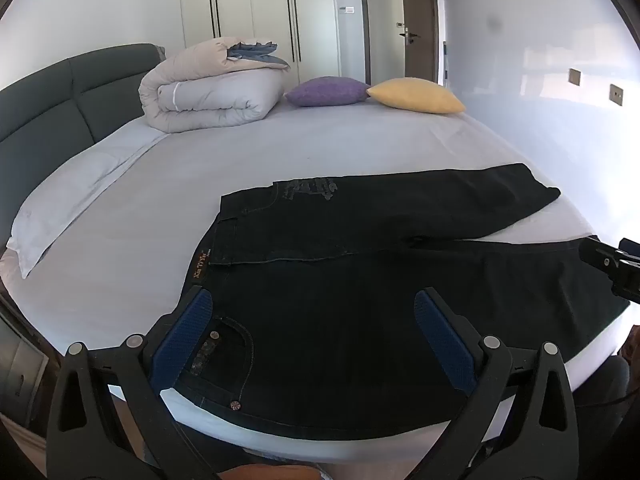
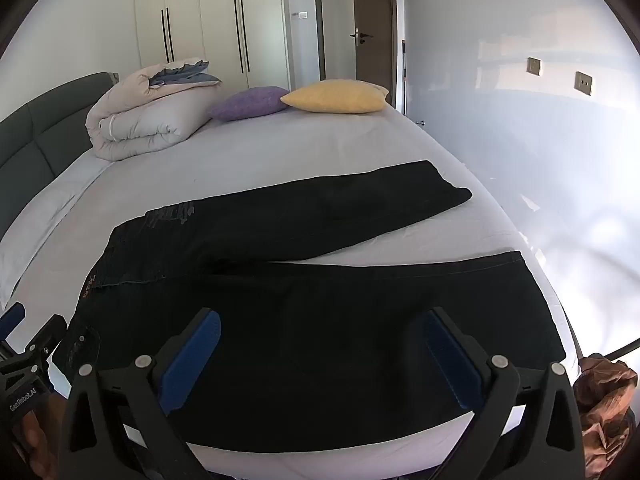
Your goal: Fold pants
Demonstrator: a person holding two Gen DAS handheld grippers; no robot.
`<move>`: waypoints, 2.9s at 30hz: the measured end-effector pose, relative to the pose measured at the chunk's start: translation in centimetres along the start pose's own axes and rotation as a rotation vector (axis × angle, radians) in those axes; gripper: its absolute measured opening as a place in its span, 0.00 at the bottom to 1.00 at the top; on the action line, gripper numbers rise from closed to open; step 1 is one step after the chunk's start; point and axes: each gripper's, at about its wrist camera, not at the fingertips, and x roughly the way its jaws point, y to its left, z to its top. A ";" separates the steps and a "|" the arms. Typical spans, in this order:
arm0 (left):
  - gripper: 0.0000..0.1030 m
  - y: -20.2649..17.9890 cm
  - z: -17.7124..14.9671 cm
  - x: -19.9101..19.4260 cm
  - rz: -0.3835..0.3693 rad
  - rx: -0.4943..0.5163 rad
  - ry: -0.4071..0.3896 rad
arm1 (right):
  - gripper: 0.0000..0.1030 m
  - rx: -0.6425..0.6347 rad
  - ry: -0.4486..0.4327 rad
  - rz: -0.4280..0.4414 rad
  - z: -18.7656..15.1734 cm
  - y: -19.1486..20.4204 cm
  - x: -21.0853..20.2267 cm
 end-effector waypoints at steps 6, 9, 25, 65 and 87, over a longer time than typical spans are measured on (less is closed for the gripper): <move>1.00 -0.1 -0.1 0.1 0.001 0.004 0.005 | 1.00 -0.002 0.000 -0.003 -0.1 0.2 0.1; 1.00 -0.3 -0.2 0.2 -0.001 0.004 0.007 | 1.00 -0.002 0.000 -0.006 0.0 0.2 0.1; 1.00 0.4 -1.8 0.9 -0.001 -0.005 0.015 | 1.00 -0.007 0.003 -0.007 -1.0 1.5 0.8; 1.00 0.7 -2.4 1.4 -0.002 -0.009 0.027 | 1.00 -0.020 0.011 -0.004 -1.4 1.8 0.9; 1.00 0.7 -2.4 1.4 -0.003 -0.009 0.029 | 1.00 -0.021 0.014 -0.005 -1.6 1.9 0.8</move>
